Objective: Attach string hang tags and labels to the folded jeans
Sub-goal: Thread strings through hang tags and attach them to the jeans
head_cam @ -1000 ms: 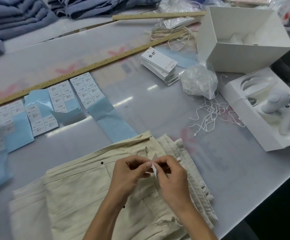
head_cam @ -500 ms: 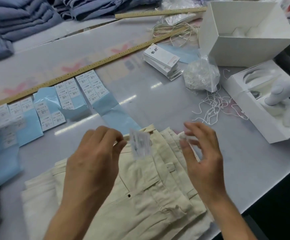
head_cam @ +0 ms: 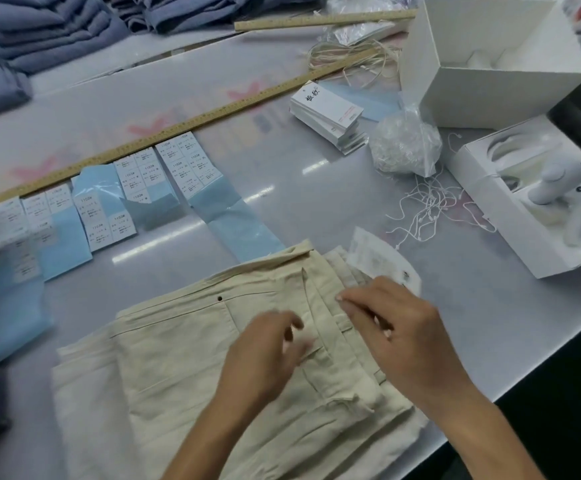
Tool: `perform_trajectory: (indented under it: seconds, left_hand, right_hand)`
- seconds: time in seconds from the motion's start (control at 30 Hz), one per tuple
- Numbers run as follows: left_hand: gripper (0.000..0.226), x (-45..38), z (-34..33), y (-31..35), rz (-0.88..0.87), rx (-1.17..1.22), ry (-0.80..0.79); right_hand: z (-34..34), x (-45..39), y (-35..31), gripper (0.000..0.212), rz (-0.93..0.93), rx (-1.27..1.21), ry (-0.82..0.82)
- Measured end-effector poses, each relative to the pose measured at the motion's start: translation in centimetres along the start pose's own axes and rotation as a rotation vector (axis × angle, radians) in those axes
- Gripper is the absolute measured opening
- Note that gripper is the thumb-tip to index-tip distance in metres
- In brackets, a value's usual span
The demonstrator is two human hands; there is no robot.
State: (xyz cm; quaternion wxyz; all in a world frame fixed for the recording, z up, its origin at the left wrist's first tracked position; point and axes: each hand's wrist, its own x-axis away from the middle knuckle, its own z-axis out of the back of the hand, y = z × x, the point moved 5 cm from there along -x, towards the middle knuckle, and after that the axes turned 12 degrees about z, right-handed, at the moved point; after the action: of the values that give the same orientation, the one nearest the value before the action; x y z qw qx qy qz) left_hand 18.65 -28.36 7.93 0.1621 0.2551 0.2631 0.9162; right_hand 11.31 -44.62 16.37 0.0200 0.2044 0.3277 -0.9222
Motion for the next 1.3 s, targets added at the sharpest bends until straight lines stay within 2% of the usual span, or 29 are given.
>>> perform_trajectory:
  seconds: [0.07,0.13,0.23,0.33,0.43,0.5,0.67,0.8,0.87,1.0,1.17,1.23,1.3]
  left_hand:
    - [0.021,0.7,-3.7,-1.9,0.041,-0.126,-0.085]
    - [0.017,1.1,-4.7,-2.1,0.012,-0.097,-0.008]
    - [0.021,1.1,-3.9,-2.1,0.02,0.048,0.039]
    - [0.016,0.9,-2.9,-3.3,0.116,0.358,-0.068]
    - [0.021,0.7,-2.1,-4.2,0.174,0.507,-0.138]
    - [0.03,0.4,-1.8,-4.9,0.19,0.492,-0.16]
    - [0.011,0.2,-2.4,-4.5,0.126,0.372,-0.236]
    - [0.036,-0.5,-2.2,-4.4,0.16,0.49,-0.353]
    - [0.038,-0.6,-2.0,-4.5,0.163,0.517,-0.396]
    - [0.023,-0.7,-1.8,-4.3,0.123,0.505,-0.374]
    - [0.026,-0.5,-2.7,-4.1,0.084,0.386,-0.246]
    - [0.027,-0.2,-2.9,-4.7,0.161,0.491,-0.162]
    - [0.023,0.1,-1.8,-6.0,0.267,0.726,-0.029]
  right_hand:
    - [-2.5,2.1,0.8,0.009,-0.072,0.059,-0.249]
    - [-5.3,4.6,1.6,0.016,-0.188,0.059,-0.468]
    - [-8.5,7.2,2.0,0.026,-0.316,0.089,-0.601]
    - [-9.7,7.6,1.6,0.028,-0.343,0.146,-0.511]
    - [-10.0,7.4,0.8,0.023,-0.336,0.162,-0.356]
    - [-10.0,7.5,0.1,0.016,-0.378,0.138,-0.237]
    - [-10.5,7.8,-0.5,0.007,-0.416,0.151,-0.111]
    - [-10.5,8.2,-0.2,0.006,-0.392,0.151,-0.074]
    - [-10.8,8.2,-0.5,0.009,-0.339,0.196,-0.077]
    - [-11.3,8.2,-1.0,0.015,-0.289,0.278,-0.065]
    - [-11.1,8.1,-1.3,0.015,-0.284,0.246,-0.081]
    - [-10.4,7.7,-1.5,0.01,-0.27,0.235,-0.084]
    - [-8.9,7.5,-1.9,0.016,-0.253,0.23,-0.021]
